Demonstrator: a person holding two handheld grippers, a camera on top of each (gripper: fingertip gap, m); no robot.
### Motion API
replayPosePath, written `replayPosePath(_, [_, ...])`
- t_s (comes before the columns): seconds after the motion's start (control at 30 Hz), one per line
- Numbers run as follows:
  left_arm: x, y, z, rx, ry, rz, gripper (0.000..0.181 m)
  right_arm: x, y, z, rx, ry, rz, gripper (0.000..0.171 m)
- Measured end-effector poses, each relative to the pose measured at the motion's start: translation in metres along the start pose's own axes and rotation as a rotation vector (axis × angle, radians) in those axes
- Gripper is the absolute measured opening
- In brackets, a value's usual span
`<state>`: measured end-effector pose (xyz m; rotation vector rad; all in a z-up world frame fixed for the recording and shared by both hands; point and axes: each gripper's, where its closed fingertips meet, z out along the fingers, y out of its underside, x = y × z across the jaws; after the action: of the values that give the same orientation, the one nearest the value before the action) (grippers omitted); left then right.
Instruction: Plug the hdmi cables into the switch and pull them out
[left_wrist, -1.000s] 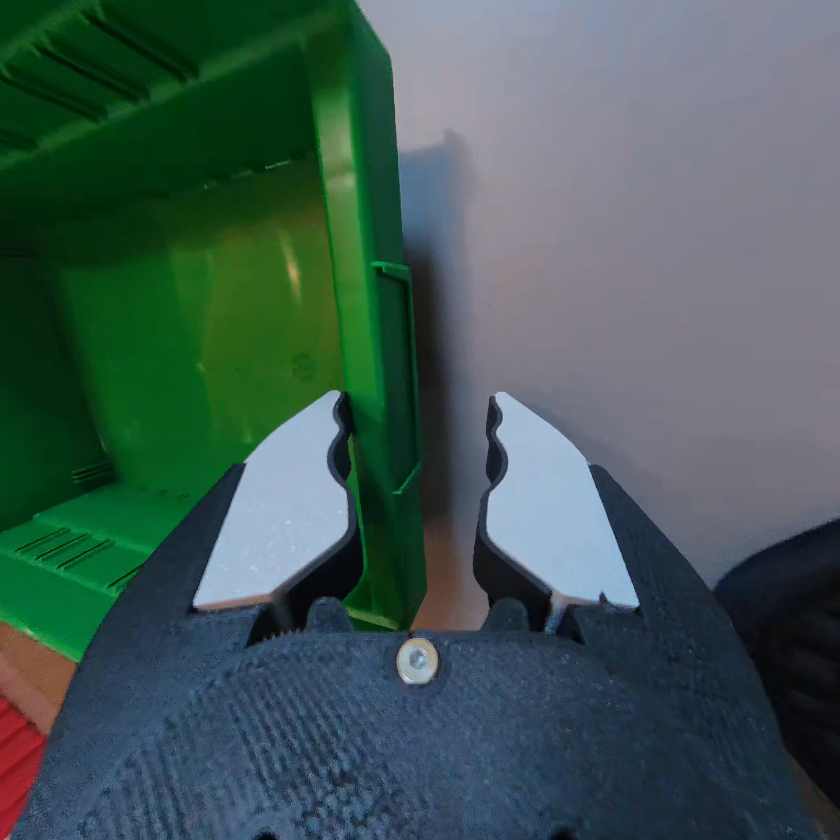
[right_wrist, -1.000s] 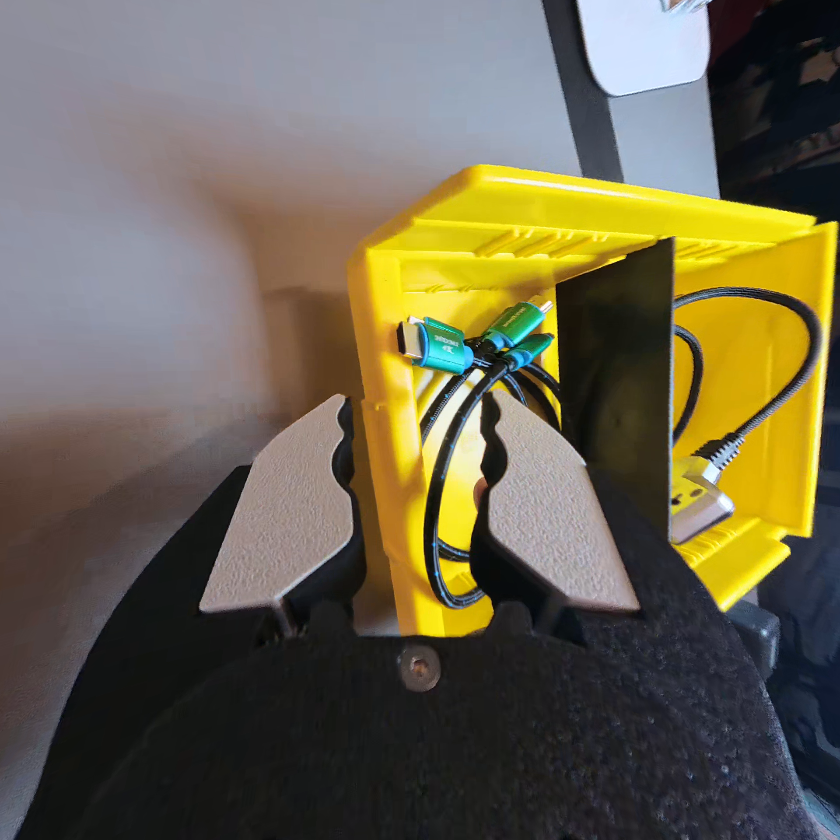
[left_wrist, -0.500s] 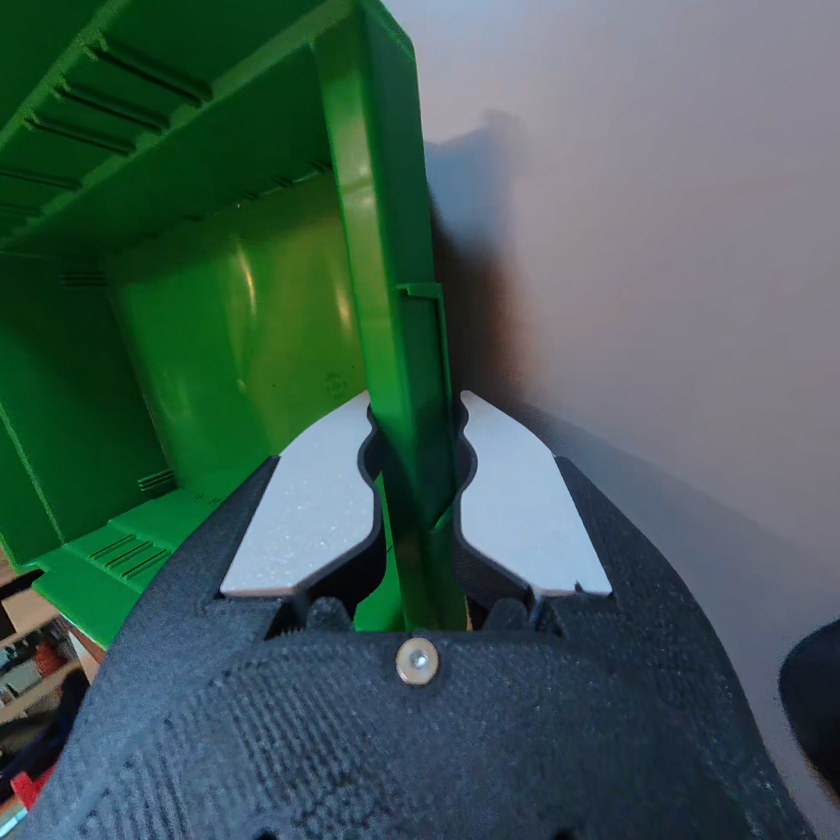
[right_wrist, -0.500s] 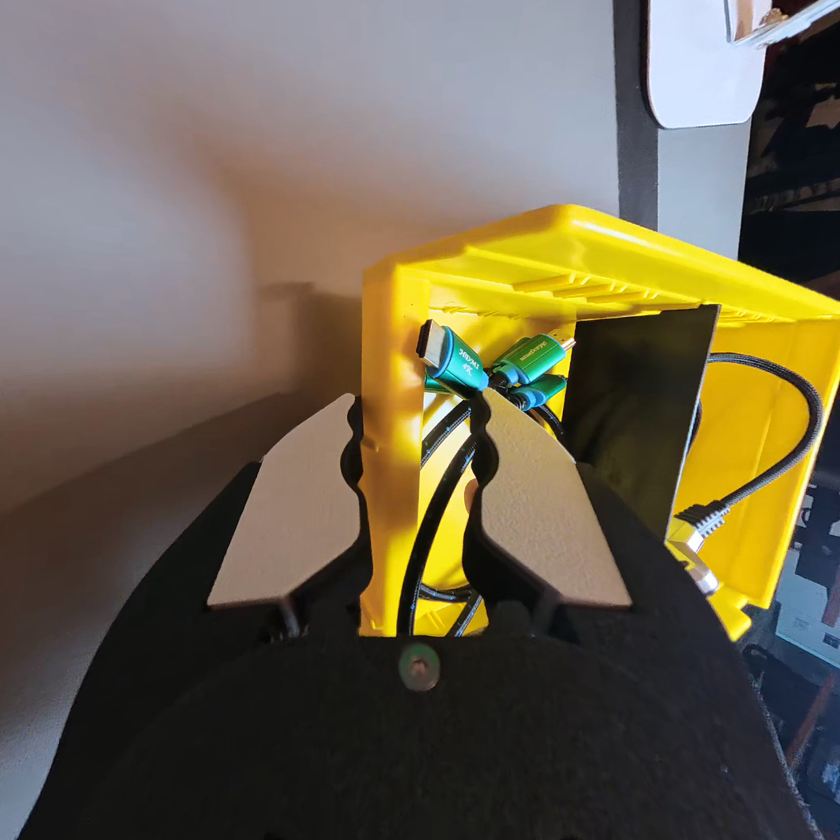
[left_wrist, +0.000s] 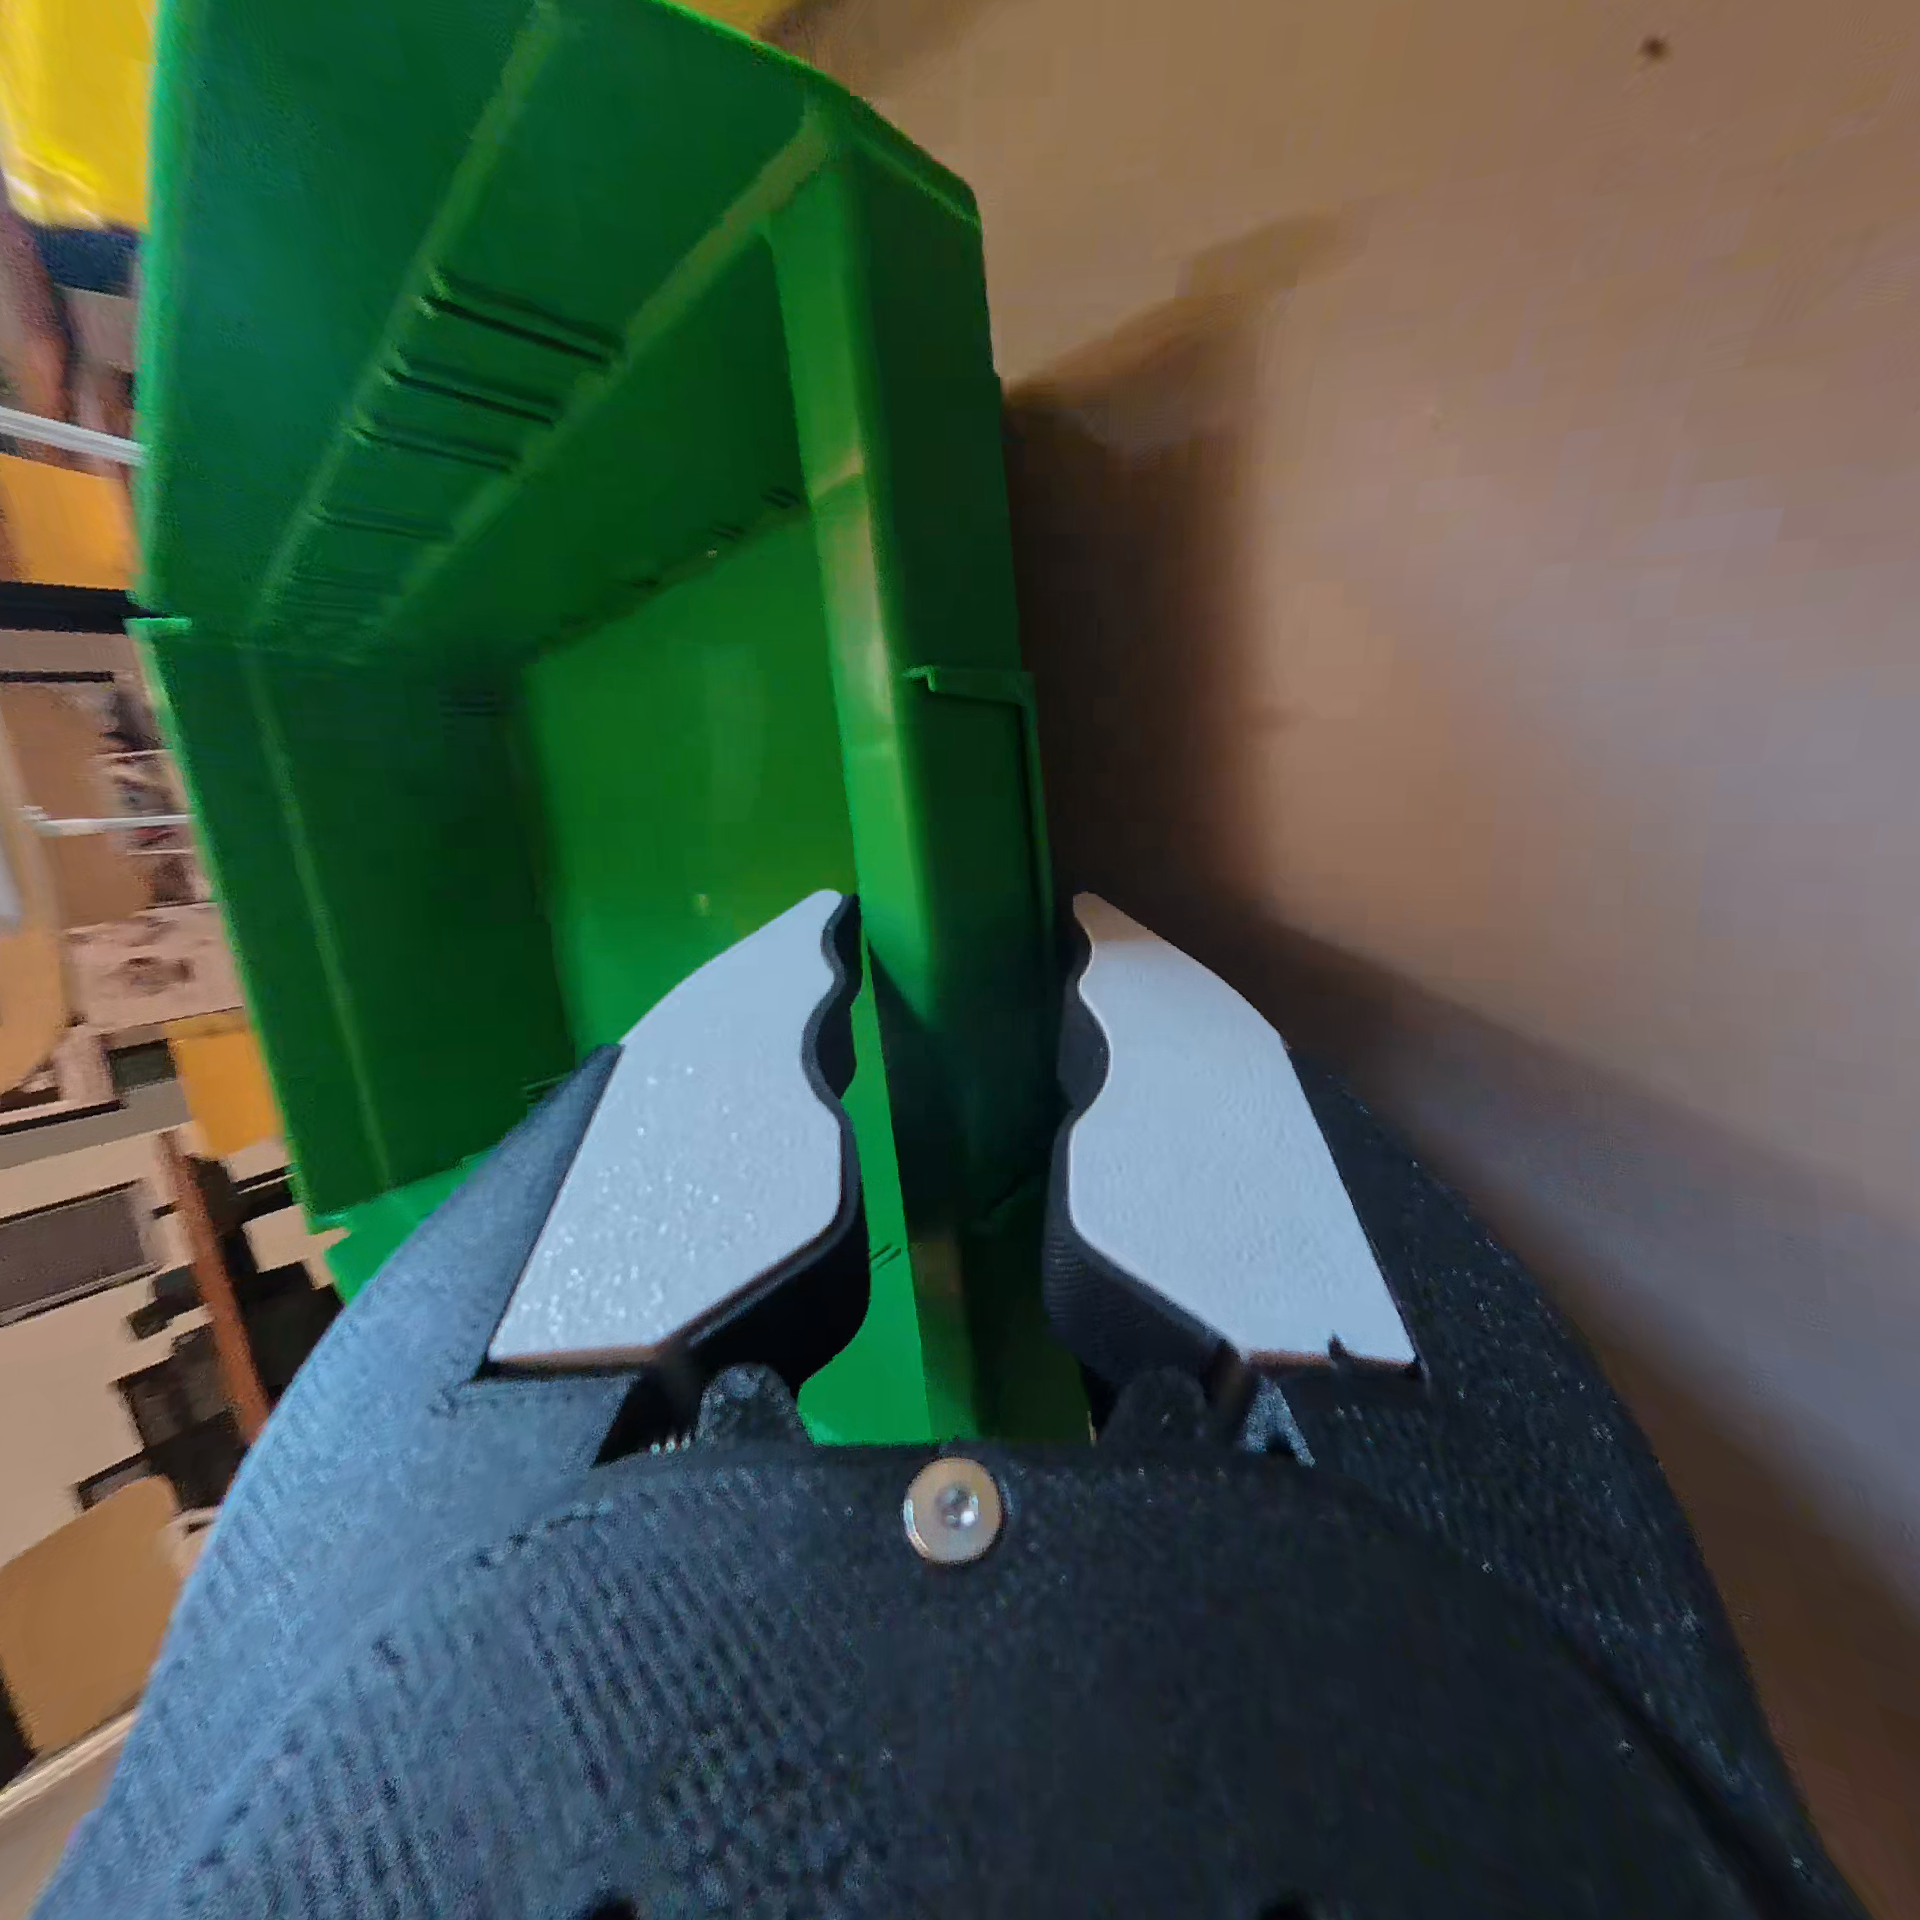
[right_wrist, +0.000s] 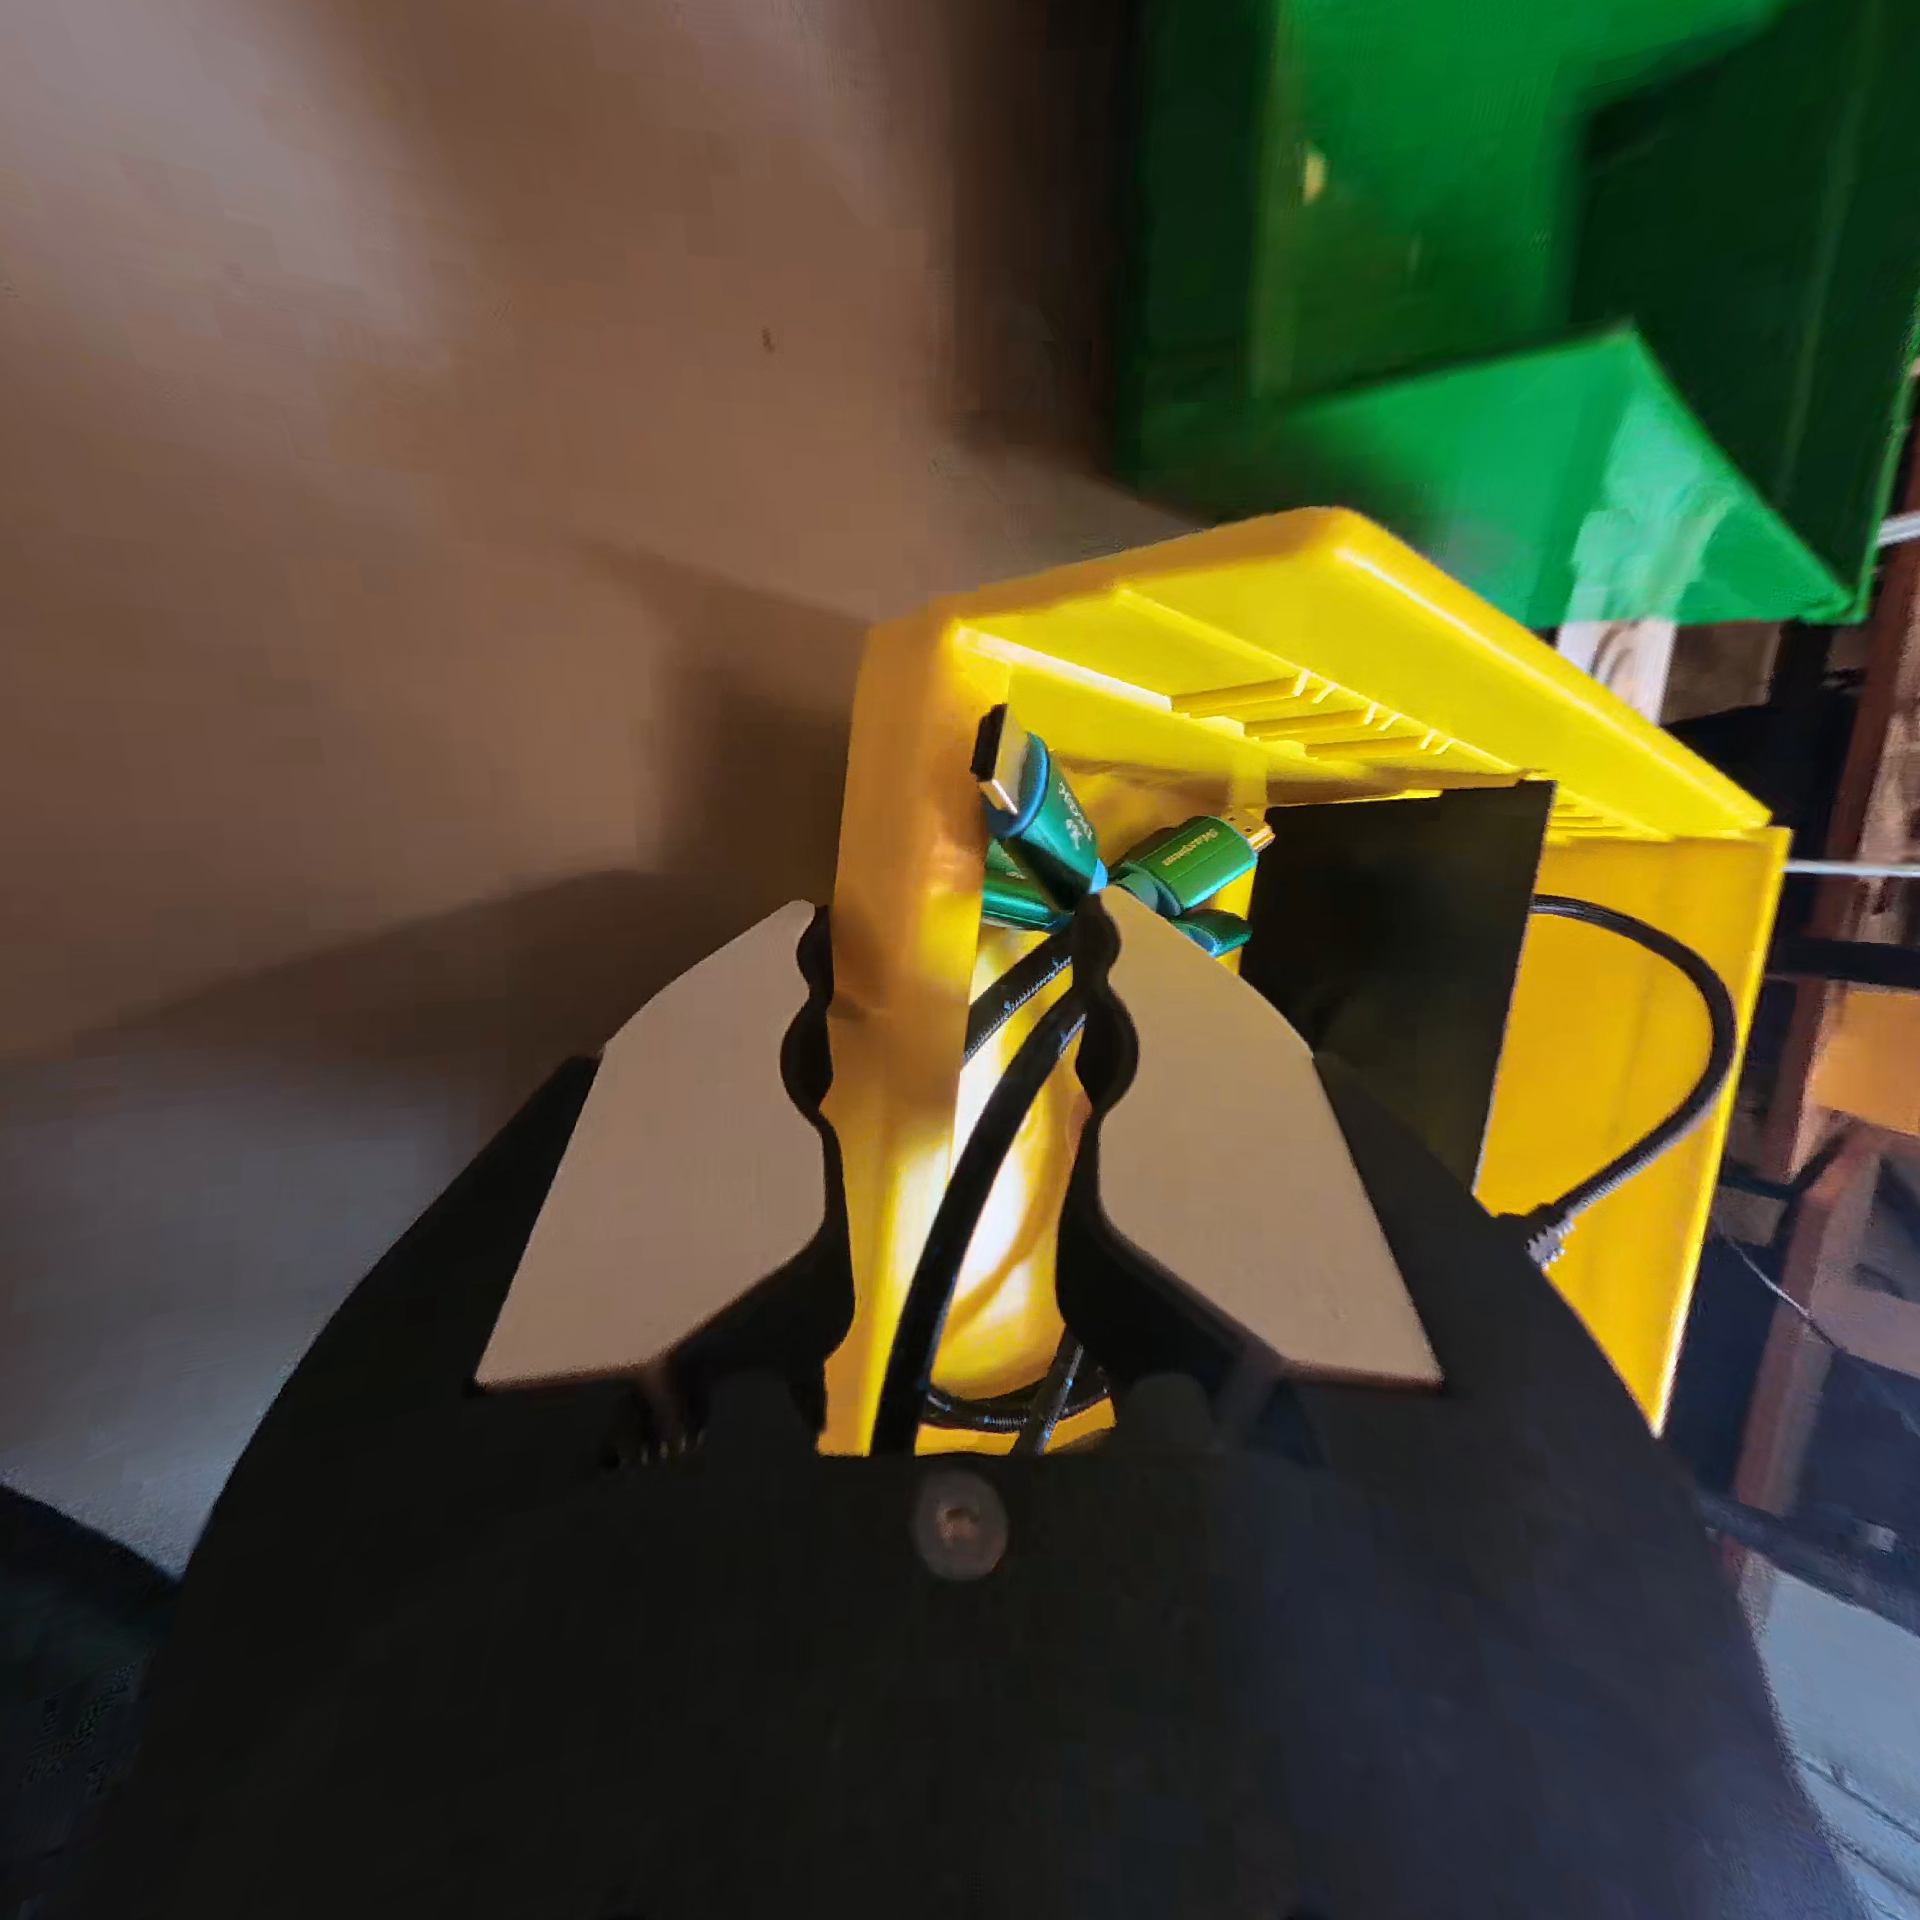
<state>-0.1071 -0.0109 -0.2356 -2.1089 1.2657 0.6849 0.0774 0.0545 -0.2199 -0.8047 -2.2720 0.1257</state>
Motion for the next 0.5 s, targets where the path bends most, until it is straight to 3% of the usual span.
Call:
replayPosePath(0.13, [-0.011,-0.007,-0.005,0.053,-0.067,-0.098,0.046,-0.010,-0.055,-0.047,0.300,0.041,0.239,0.044])
replayPosePath(0.2, [-0.010,-0.010,-0.016,0.108,-0.070,-0.192,0.047,0.005,-0.057,-0.083,0.418,0.123,0.404,0.043])
replayPosePath(0.27, [-0.008,-0.020,-0.035,0.211,-0.071,-0.314,0.039,0.026,-0.027,-0.114,0.446,0.270,0.581,0.043])
replayPosePath(0.37, [0.009,-0.059,-0.072,0.442,0.078,-0.602,0.038,0.036,0.044,-0.139,0.411,0.442,0.905,0.043])
replayPosePath(0.5, [0.020,-0.111,-0.102,0.677,0.216,-0.910,0.038,0.013,0.095,-0.126,0.383,0.442,1.216,0.048])
